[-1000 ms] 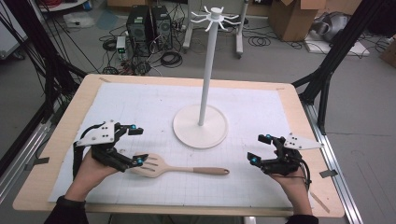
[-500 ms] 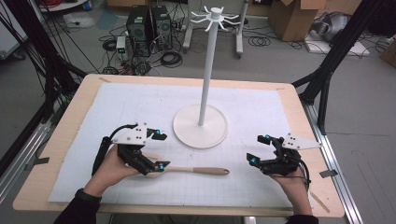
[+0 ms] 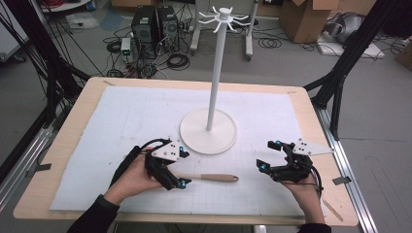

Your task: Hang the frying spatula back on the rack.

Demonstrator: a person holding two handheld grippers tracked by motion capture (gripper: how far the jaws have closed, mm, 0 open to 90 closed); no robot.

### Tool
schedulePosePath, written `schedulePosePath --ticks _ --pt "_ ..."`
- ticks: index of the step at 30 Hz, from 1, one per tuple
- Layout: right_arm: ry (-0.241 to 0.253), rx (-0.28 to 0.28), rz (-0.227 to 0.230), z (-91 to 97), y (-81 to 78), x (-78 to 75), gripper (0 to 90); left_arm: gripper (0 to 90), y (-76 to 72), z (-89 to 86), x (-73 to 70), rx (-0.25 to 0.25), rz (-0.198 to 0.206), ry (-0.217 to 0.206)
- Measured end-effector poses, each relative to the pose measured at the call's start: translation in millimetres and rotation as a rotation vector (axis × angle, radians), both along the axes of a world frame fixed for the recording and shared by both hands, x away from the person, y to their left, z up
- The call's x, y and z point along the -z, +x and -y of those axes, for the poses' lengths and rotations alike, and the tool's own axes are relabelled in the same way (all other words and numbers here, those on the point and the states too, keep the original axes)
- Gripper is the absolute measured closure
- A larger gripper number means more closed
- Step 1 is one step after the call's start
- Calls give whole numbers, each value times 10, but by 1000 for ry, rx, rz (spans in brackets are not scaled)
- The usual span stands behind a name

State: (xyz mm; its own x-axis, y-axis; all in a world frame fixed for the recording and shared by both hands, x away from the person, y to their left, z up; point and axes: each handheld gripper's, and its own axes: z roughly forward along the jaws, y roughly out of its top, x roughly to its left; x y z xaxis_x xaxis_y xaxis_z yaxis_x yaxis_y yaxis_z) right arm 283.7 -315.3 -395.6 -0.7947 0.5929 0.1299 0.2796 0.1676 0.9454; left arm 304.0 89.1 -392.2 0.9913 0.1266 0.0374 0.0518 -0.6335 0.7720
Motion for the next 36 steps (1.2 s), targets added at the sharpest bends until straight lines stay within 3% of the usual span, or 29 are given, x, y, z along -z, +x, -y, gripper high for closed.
schedulePosePath --ticks 10,15,25,26,29,31,36 --pt "7 2 -5 17 1 5 123 245 29 143 142 -15 -19 117" --pt "6 3 -5 25 7 10 125 331 56 182 191 -9 -53 169" --pt "11 2 -9 36 10 13 128 493 103 205 249 -24 -101 208" --pt "10 3 -15 39 8 14 128 509 110 220 252 -26 -108 231" --pt "11 2 -16 44 9 15 128 525 111 240 264 -34 -108 242" --pt "11 2 -13 50 12 16 128 551 126 262 280 -28 -112 278" --pt "13 1 -25 55 11 18 128 615 146 257 287 -34 -107 283"
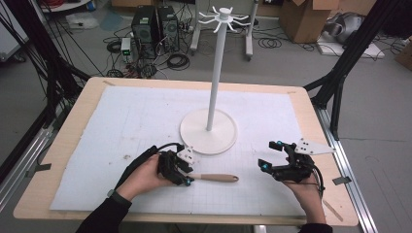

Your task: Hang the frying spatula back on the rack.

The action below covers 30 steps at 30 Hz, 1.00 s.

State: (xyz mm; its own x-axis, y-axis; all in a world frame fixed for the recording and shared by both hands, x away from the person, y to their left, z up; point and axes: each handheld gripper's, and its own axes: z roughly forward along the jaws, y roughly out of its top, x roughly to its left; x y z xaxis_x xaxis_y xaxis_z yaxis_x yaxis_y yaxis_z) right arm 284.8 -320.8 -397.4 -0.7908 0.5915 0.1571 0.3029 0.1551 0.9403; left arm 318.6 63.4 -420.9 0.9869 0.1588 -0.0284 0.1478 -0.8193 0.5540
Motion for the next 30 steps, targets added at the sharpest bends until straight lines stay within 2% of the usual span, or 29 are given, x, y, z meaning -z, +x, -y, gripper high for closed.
schedulePosePath --ticks 5,6,10,13,21,22,29,30 --pt "0 -6 -6 -6 5 6 128 643 -4 23 -15 -1 6 22" --pt "-3 -8 -4 -2 10 8 128 657 -20 58 -32 14 15 47" --pt "0 -8 -6 1 13 14 128 688 -28 90 -44 31 21 71" --pt "-2 -8 -11 12 14 19 128 693 -21 86 -34 19 10 63" --pt "1 -19 -13 17 22 26 128 695 2 108 -50 -13 -19 84" --pt "3 -19 -24 12 18 26 128 695 1 107 -47 -19 -24 83" --pt "-5 -28 -28 4 24 36 128 726 1 108 -54 -5 -16 88" --pt "-5 -30 -28 5 24 36 129 729 -14 115 -52 4 2 88"
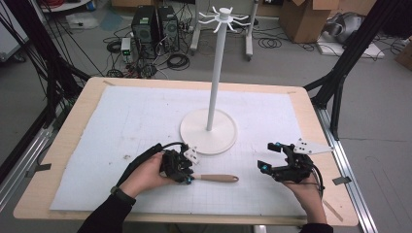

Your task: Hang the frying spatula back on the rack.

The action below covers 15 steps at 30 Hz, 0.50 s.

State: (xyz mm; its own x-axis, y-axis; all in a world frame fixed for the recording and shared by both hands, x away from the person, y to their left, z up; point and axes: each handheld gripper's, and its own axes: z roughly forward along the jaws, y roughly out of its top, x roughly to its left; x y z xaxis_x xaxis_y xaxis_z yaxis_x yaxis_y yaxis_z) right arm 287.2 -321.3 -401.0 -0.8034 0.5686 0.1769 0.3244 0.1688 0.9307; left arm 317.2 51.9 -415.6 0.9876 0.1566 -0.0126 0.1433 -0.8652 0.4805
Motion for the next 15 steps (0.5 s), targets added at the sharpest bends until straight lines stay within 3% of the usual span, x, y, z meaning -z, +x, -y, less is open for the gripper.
schedulePosePath --ticks 5,6,15 --pt "-1 1 -3 -2 0 2 129 775 -36 -10 1 16 14 -10" --pt "-1 1 -1 -1 0 2 132 776 -28 -38 13 -11 -6 -33" --pt "1 12 4 10 -2 0 137 777 -54 -125 20 -13 -4 -83"
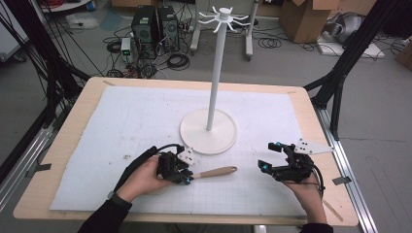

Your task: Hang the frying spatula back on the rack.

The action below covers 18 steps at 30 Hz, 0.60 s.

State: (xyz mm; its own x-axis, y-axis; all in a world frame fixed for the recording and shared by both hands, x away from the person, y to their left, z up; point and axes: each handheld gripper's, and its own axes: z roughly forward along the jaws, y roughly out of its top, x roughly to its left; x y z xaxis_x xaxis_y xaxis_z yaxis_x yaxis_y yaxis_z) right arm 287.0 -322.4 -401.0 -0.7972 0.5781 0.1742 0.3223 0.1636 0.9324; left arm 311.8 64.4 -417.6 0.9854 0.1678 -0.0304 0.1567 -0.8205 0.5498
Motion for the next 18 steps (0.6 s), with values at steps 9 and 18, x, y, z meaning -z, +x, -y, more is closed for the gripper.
schedulePosePath --ticks 9,18 --pt "28 16 21 26 -17 -27 144 777 -18 -130 -119 -65 32 -92" --pt "69 23 58 -49 -59 -94 157 777 -53 -286 -279 -136 80 -187"
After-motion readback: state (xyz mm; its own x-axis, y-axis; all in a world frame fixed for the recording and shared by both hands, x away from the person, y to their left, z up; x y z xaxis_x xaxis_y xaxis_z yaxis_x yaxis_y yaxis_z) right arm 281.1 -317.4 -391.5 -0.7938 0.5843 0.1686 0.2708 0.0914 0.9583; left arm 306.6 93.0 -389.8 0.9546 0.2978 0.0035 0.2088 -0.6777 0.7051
